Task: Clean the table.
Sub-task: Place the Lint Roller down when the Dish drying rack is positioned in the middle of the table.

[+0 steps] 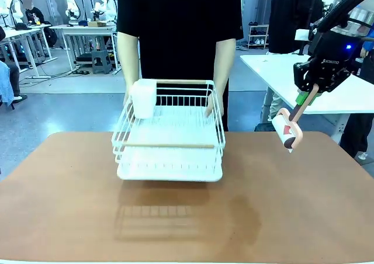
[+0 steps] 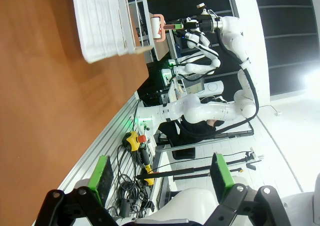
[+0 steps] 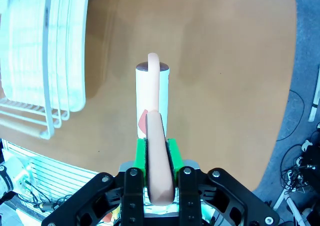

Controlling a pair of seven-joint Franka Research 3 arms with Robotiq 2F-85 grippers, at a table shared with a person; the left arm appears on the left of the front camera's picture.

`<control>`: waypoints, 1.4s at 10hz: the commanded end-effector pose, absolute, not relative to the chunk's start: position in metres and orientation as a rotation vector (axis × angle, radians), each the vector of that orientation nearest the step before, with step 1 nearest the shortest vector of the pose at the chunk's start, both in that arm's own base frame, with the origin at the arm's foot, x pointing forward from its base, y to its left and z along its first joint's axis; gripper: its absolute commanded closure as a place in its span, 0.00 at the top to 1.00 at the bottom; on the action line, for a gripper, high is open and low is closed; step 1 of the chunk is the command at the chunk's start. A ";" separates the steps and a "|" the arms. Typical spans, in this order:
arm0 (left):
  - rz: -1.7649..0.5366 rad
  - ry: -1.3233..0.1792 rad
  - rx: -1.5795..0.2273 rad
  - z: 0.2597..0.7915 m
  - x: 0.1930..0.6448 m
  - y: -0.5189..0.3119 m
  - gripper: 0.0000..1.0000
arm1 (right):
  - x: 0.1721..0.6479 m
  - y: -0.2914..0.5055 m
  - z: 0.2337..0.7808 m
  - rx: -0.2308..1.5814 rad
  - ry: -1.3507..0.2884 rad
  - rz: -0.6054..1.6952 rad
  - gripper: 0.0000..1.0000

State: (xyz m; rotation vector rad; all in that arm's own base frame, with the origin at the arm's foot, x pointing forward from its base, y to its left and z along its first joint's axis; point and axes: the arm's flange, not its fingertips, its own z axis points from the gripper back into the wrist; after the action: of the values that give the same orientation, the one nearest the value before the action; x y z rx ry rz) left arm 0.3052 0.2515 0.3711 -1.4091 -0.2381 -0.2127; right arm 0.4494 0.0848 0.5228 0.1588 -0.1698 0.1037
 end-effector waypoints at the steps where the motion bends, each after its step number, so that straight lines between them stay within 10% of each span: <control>1: -0.209 -0.244 -1.403 0.371 0.304 0.254 1.00 | 0.448 0.086 0.526 0.156 -0.174 0.108 0.22; 14: -0.209 -0.244 -1.403 0.371 0.304 0.254 1.00 | 0.448 0.086 0.526 0.156 -0.174 0.108 0.22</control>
State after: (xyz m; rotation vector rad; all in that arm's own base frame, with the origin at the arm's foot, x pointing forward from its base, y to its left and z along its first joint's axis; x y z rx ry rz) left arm 0.3052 0.2515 0.3711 -1.4091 -0.2381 -0.2127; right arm 0.4494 0.0848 0.5228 0.1588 -0.1698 0.1037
